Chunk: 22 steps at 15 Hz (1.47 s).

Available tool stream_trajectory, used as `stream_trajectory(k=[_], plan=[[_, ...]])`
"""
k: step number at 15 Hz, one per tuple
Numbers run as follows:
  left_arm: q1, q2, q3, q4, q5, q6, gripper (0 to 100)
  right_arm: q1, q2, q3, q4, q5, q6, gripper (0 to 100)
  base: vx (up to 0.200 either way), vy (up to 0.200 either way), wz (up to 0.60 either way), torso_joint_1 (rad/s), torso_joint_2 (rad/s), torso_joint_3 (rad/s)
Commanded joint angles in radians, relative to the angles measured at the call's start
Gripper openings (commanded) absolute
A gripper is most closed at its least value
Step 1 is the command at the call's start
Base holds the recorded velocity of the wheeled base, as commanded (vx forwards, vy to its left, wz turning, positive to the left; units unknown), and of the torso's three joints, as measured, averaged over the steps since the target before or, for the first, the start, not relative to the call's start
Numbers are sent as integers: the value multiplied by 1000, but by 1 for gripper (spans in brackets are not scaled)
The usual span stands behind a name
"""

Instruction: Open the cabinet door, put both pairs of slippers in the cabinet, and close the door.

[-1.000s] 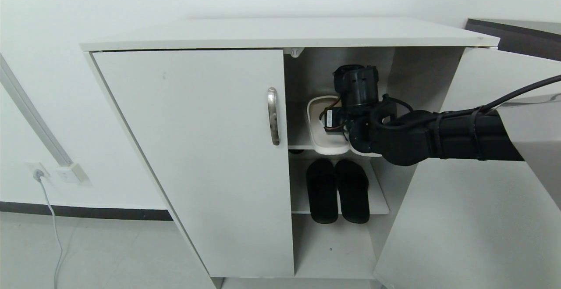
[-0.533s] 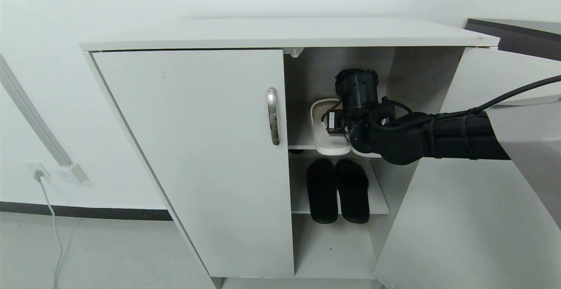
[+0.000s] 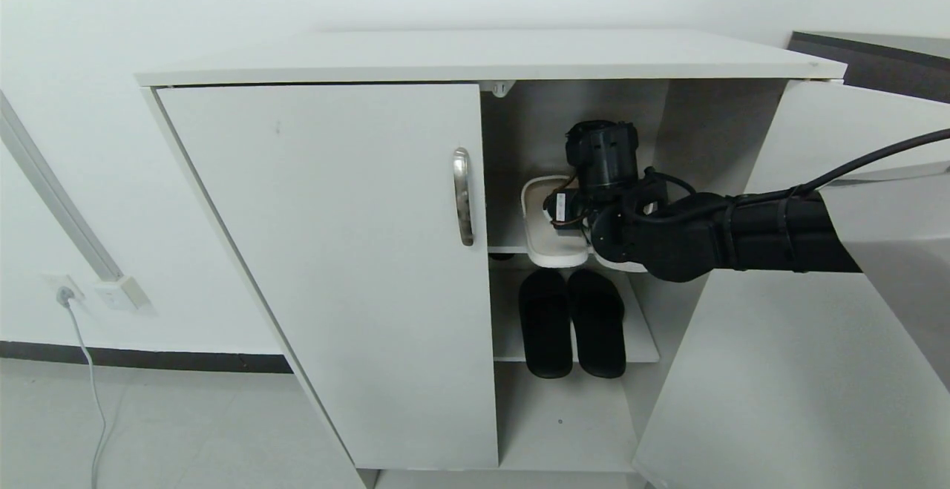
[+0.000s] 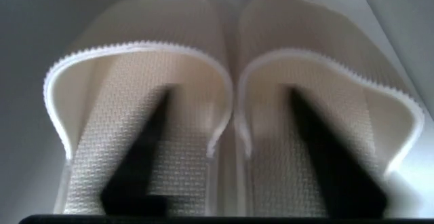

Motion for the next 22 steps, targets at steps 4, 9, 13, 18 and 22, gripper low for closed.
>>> stream_trajectory(k=[4, 9, 13, 18, 22], plan=[[0, 0, 0, 1, 0, 1, 0, 37, -118, 132, -9, -5, 6, 100, 0, 0, 0, 0, 0, 0], [0, 1, 0, 1, 0, 1, 0, 146, -328, 389, -32, -8, 38, 100, 0, 0, 0, 0, 0, 0], [0, 1, 0, 1, 0, 1, 0, 241, -511, 696, -192, 1, 44, 100, 0, 0, 0, 0, 0, 0], [0, 1, 0, 1, 0, -1, 0, 260, -568, 909, -362, 43, 39, 100, 0, 0, 0, 0, 0, 0], [0, 1, 0, -1, 0, 1, 0, 260, -535, 914, -373, 50, 42, 0, 0, 0, 0, 0, 0, 0]])
